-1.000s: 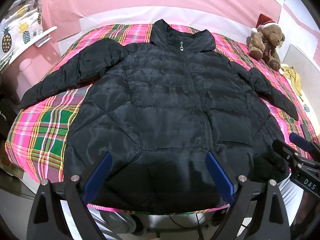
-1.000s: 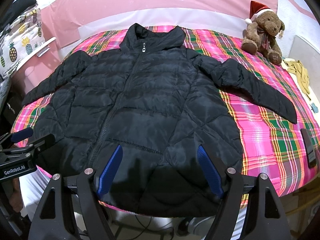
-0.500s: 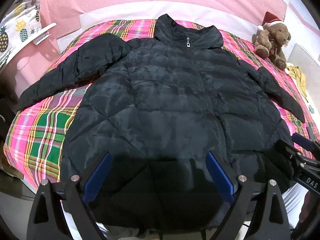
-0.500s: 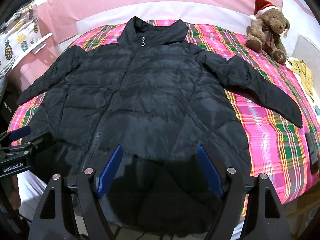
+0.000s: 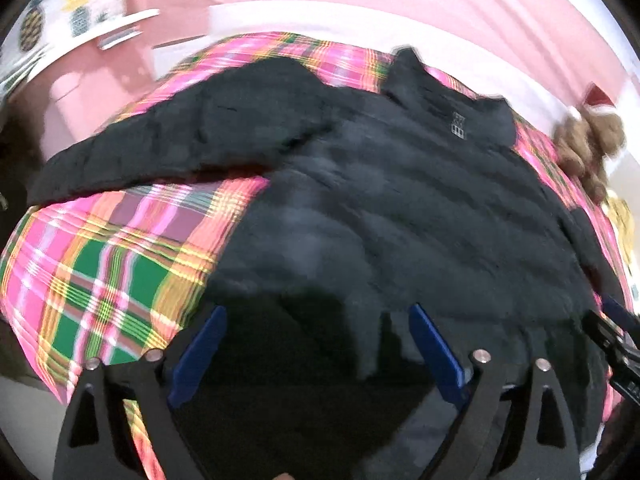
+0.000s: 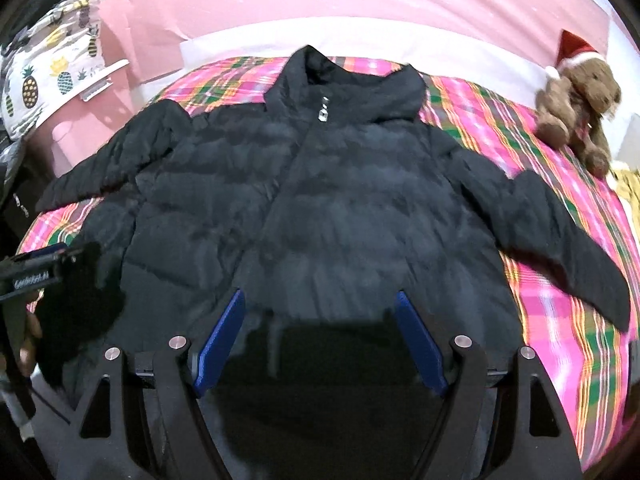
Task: Fold large clothes
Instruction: 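Grasp the jacket sleeve with the left tool and lift it, then fold the held sleeve across the jacket body with the left tool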
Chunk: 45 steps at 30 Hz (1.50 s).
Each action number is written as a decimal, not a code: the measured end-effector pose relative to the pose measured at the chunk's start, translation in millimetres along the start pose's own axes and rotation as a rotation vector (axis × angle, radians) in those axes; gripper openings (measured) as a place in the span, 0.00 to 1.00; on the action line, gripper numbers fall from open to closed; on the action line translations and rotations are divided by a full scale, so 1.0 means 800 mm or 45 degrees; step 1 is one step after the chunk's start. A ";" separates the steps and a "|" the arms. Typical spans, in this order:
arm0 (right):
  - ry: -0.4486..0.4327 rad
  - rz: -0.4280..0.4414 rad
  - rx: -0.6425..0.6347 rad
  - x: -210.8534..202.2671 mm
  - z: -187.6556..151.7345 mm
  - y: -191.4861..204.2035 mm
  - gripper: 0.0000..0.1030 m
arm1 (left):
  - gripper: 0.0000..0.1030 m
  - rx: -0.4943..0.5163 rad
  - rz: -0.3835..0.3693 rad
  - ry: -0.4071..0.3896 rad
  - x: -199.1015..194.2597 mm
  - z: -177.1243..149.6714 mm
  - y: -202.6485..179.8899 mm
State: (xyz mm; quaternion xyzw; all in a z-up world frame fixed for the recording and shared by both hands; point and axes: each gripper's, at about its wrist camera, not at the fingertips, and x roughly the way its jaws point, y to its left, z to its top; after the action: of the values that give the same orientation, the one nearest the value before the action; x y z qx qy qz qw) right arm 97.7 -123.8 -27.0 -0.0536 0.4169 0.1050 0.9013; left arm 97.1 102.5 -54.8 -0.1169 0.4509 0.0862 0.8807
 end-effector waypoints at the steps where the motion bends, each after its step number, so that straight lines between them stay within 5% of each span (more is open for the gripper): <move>1: -0.003 0.003 -0.004 0.002 0.003 0.000 0.75 | 0.87 -0.026 0.034 -0.011 0.004 0.007 0.012; 17: 0.004 0.013 -0.068 0.070 0.059 0.004 0.75 | 0.81 -0.450 0.232 -0.083 0.073 0.083 0.216; 21: 0.028 0.012 -0.053 0.082 0.059 -0.005 0.75 | 0.80 -0.535 0.197 -0.068 0.099 0.088 0.247; 26: 0.050 -0.012 -0.028 0.094 0.056 -0.021 0.75 | 0.79 -0.578 0.183 -0.134 0.115 0.107 0.260; 29: 0.057 -0.021 -0.004 0.095 0.053 -0.032 0.75 | 0.58 -0.574 0.206 -0.162 0.122 0.118 0.266; 31: 0.061 -0.032 -0.002 0.093 0.050 -0.038 0.75 | 0.34 -0.583 0.185 -0.164 0.119 0.123 0.271; 34: 0.055 -0.034 0.002 0.085 0.042 -0.046 0.75 | 0.18 -0.571 0.147 -0.180 0.099 0.133 0.268; 45: -0.002 -0.040 0.034 0.039 0.015 -0.073 0.75 | 0.15 -0.257 -0.010 -0.422 -0.064 0.203 0.142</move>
State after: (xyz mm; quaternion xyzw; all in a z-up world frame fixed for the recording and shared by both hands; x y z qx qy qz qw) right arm 139.8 -173.7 -42.8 -0.0482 0.4166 0.0853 0.9038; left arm 164.0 254.8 63.9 -0.1906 0.2884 0.1456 0.9270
